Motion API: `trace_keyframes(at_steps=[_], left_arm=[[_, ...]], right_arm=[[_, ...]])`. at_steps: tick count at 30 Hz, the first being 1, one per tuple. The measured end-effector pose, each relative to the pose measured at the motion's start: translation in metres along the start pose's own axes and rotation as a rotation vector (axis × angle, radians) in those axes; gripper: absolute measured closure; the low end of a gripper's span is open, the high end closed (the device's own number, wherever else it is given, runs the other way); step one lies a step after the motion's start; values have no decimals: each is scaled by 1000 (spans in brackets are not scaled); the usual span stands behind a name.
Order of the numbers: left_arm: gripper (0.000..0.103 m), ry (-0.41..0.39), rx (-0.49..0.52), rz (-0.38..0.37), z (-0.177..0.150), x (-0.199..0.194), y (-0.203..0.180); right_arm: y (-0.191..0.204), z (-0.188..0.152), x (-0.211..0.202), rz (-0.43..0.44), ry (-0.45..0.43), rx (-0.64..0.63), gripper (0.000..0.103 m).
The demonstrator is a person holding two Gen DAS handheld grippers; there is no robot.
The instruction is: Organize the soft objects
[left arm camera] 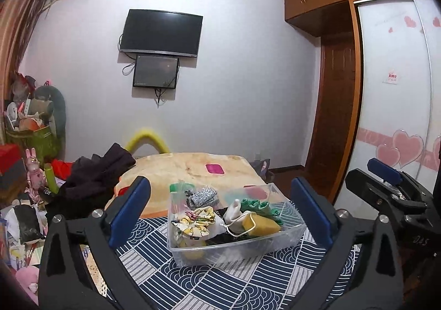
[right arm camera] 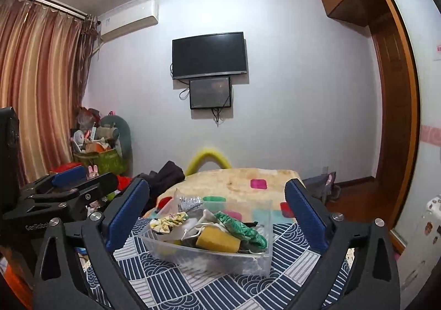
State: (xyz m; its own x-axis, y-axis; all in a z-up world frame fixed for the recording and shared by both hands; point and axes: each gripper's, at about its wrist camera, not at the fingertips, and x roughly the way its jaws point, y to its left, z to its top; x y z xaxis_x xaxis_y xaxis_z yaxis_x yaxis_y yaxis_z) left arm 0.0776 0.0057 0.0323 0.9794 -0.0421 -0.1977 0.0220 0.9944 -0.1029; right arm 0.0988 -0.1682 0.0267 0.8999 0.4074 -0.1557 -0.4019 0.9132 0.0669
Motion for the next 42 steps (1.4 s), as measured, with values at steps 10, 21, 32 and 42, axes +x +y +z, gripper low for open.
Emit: trace_keyframes(at_steps=[10, 21, 32, 42], left_arm=[[0, -12, 19, 8, -1, -4, -5], [0, 0, 11, 1, 0, -3, -4], [0, 4, 6, -2, 0, -2, -4], [0, -1, 18, -14, -1, -4, -6]], right_arm=[[0, -4, -9, -2, -7, 11, 1], [-1, -6, -12, -4, 1, 16, 1], [2, -4, -15, -13, -5, 12, 0], [1, -5, -13, -9, 5, 20, 0]])
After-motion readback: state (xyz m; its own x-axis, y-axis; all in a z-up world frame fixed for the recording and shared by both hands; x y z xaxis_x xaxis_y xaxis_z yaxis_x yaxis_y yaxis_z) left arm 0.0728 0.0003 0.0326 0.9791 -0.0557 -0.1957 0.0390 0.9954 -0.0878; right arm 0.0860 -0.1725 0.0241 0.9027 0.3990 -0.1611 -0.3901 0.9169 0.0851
